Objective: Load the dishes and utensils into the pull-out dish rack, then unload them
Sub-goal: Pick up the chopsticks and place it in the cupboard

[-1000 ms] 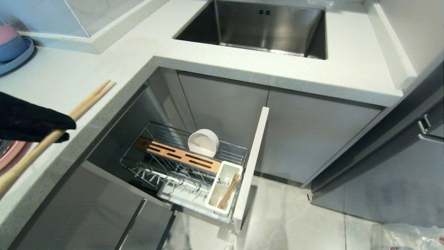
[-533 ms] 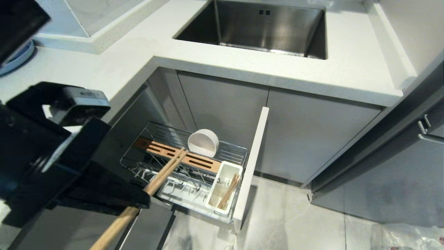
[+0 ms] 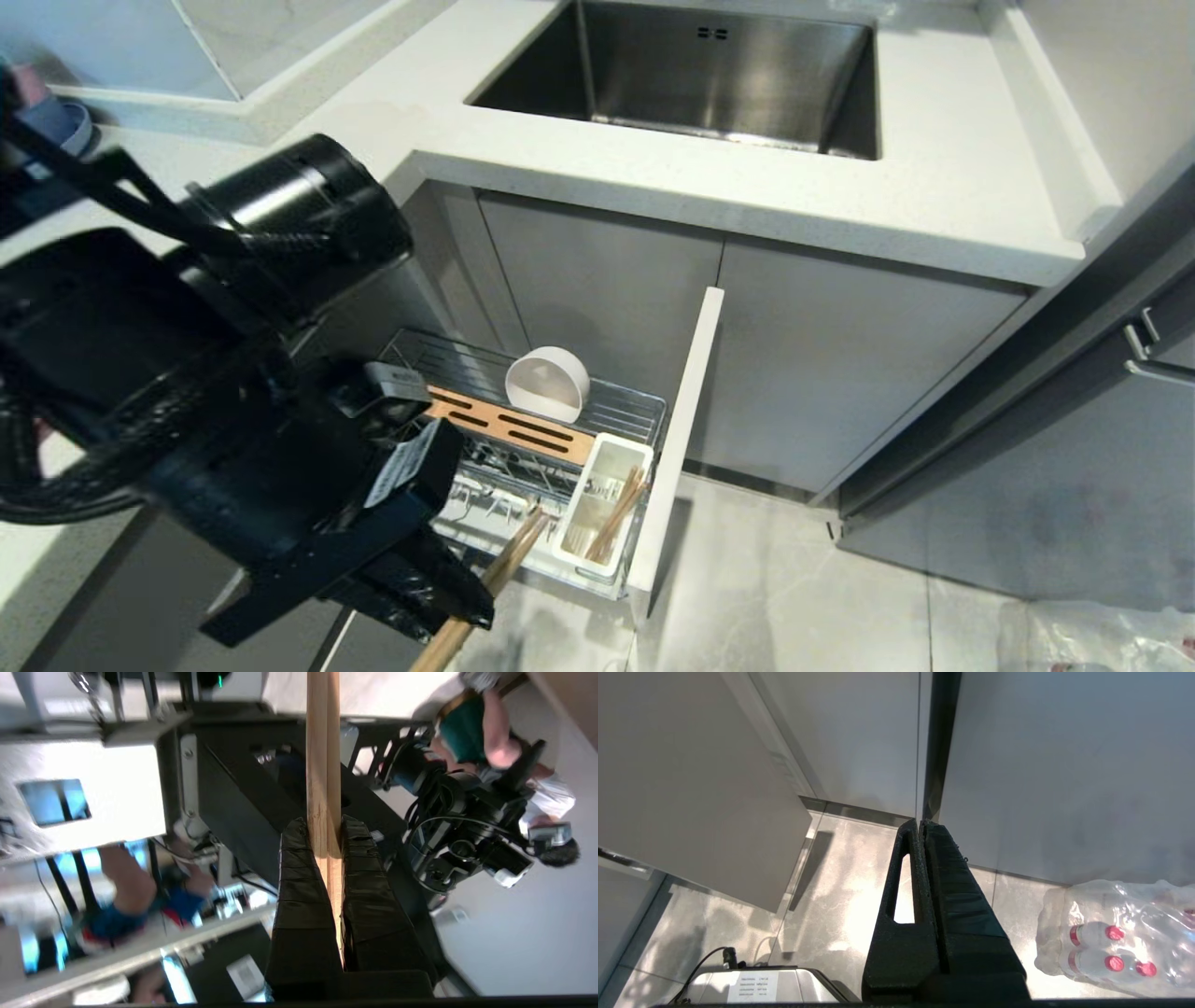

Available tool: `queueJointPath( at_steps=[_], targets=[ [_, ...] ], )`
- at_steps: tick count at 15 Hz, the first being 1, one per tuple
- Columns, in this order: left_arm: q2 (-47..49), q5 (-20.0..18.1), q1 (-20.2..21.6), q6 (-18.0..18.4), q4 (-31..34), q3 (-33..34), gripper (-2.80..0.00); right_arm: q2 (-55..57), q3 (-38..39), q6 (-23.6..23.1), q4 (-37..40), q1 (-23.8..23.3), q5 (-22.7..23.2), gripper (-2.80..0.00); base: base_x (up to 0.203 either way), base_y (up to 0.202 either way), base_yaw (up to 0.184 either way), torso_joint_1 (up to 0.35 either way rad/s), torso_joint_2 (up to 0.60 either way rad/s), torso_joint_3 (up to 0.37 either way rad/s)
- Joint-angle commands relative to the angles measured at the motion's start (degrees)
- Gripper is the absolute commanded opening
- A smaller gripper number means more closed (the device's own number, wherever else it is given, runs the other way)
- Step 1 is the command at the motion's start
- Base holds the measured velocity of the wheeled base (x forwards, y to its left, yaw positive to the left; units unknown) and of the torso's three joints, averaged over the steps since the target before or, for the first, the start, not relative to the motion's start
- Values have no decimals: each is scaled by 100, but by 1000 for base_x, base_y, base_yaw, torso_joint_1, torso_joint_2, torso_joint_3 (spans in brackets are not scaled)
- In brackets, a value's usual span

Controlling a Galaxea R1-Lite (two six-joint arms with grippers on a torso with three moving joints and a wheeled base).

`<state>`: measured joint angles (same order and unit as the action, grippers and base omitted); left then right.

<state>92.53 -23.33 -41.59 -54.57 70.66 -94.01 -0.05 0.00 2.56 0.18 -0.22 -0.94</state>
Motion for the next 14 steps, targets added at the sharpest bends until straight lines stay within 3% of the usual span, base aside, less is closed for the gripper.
queueJointPath(
  at_steps=[1, 7, 14],
  targets=[
    [418, -241, 132, 12, -18, 145, -280, 5, 9, 5, -1, 2, -3, -280, 0, 0, 0, 0, 0, 0],
    [1243, -497, 701, 300, -624, 509, -280, 5, 9, -1, -1, -1, -3, -280, 0, 0, 0, 0, 0, 0],
    [1772, -634, 863, 527, -1504, 1003, -280, 5, 9, 7, -1, -4, -3, -280, 0, 0, 0, 0, 0, 0]
  ],
)
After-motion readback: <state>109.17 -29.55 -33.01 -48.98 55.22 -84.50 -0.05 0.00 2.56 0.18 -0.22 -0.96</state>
